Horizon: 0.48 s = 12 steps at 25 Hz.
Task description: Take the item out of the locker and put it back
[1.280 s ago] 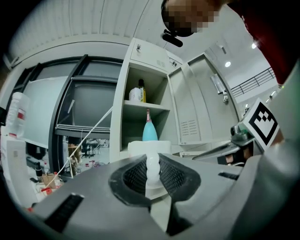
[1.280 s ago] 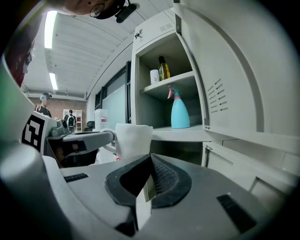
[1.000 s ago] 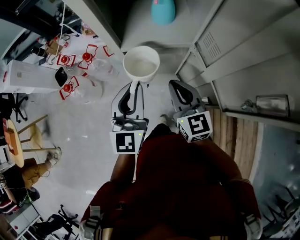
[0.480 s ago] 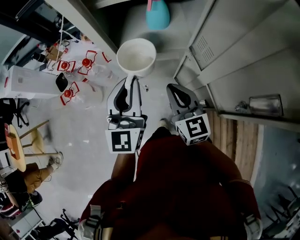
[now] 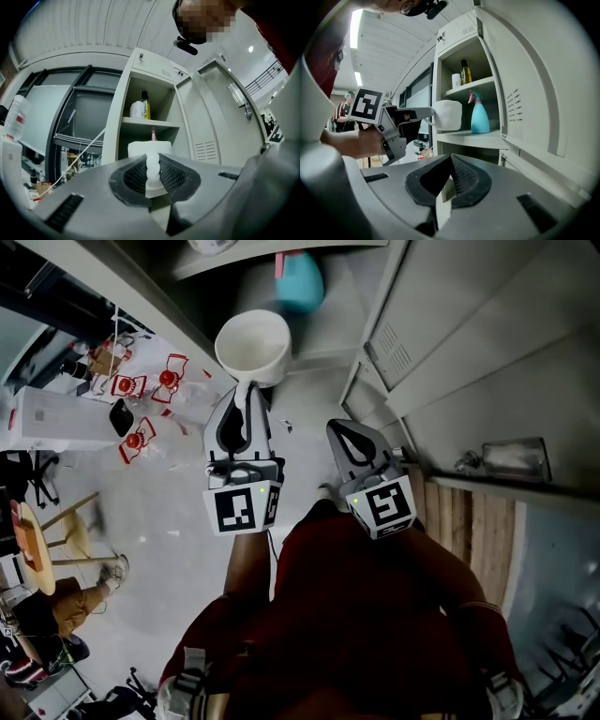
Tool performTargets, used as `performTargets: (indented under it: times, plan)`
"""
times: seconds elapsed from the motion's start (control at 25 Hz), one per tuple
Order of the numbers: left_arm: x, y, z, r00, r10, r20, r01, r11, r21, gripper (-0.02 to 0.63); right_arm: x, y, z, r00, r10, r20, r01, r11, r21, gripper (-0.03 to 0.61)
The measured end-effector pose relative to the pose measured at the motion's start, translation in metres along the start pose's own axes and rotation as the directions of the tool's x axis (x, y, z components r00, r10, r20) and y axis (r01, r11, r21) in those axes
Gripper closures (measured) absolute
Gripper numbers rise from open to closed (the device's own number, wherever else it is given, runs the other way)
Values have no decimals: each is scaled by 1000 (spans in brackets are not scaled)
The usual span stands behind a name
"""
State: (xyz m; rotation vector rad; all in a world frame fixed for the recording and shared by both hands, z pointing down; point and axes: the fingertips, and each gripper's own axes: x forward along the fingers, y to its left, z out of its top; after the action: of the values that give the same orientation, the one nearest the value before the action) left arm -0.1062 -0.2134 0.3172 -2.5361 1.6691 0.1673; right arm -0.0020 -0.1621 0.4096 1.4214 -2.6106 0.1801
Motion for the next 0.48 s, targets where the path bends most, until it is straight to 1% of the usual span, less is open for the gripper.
performTargets:
  times: [0.12, 0.32, 0.48]
  plan:
    - [9, 2, -3, 1000, 16, 5, -16, 1000, 5, 560, 0, 2, 4, 1000, 14, 4, -14, 1000, -7, 580]
    - [21, 6, -12, 999, 42, -10, -42, 999, 4, 560, 0, 0, 3, 1000, 20, 6, -20, 1000, -10, 580]
    - [30, 12, -17, 998, 62, -22, -62, 998, 1, 560, 0, 0, 7, 999, 32, 11, -32, 999, -30, 580]
